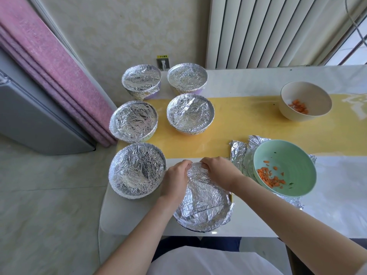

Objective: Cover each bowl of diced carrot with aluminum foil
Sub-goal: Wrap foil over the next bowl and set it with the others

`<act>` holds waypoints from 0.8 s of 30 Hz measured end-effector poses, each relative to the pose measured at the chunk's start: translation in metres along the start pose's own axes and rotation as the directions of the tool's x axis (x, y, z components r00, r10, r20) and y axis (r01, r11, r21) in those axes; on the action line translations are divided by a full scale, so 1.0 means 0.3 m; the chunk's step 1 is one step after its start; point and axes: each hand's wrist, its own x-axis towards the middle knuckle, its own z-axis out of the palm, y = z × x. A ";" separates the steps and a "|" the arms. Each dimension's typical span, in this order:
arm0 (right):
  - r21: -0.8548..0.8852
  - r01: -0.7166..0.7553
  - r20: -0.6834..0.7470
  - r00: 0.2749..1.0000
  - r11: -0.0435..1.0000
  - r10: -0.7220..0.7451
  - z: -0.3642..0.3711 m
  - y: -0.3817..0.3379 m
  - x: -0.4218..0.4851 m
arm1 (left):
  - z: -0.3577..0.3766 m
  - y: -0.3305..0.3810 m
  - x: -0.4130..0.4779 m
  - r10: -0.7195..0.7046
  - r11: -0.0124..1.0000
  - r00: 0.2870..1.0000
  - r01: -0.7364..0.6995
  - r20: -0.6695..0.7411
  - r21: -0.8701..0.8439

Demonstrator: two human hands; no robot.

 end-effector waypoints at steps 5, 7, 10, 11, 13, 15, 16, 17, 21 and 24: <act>-0.072 0.071 -0.023 0.997 0.995 -0.073 -0.015 -0.032 -0.009 | -0.004 0.012 -0.003 0.012 1.000 1.000 -0.012 0.002 0.016; -0.074 0.053 -0.001 0.999 0.996 -0.053 -0.028 -0.034 -0.012 | -0.007 0.020 -0.008 0.020 0.999 1.000 -0.021 0.011 0.027; -0.102 0.032 0.030 0.999 0.994 -0.029 -0.047 -0.042 -0.019 | -0.005 0.021 -0.013 0.025 0.999 1.000 -0.026 0.014 0.043; -0.140 0.033 0.032 0.999 0.990 -0.029 -0.050 -0.047 -0.021 | -0.005 0.023 -0.014 0.026 0.999 1.000 -0.027 0.015 0.045; -0.246 0.051 0.021 0.999 0.968 -0.047 -0.048 -0.067 -0.025 | -0.006 0.030 -0.016 0.045 0.998 0.999 -0.045 0.012 0.042; -0.302 0.059 0.019 0.998 0.952 -0.055 -0.041 -0.087 -0.027 | -0.004 0.036 -0.017 0.072 0.997 0.997 -0.072 0.008 0.036; -0.306 0.050 0.022 0.999 0.951 -0.045 -0.042 -0.095 -0.027 | -0.003 0.039 -0.017 0.081 0.996 0.997 -0.082 0.012 0.035; -0.308 0.037 0.024 0.999 0.951 -0.031 -0.044 -0.099 -0.026 | -0.001 0.041 -0.017 0.085 0.996 0.996 -0.086 0.017 0.036; -0.242 0.026 0.004 1.000 0.970 -0.026 -0.040 -0.088 -0.014 | 0.001 0.038 -0.017 0.069 0.996 0.998 -0.069 0.012 0.059; -0.095 0.065 -0.035 0.997 0.993 -0.069 -0.019 -0.054 -0.017 | -0.001 0.036 -0.026 0.048 0.996 0.999 -0.049 0.011 0.076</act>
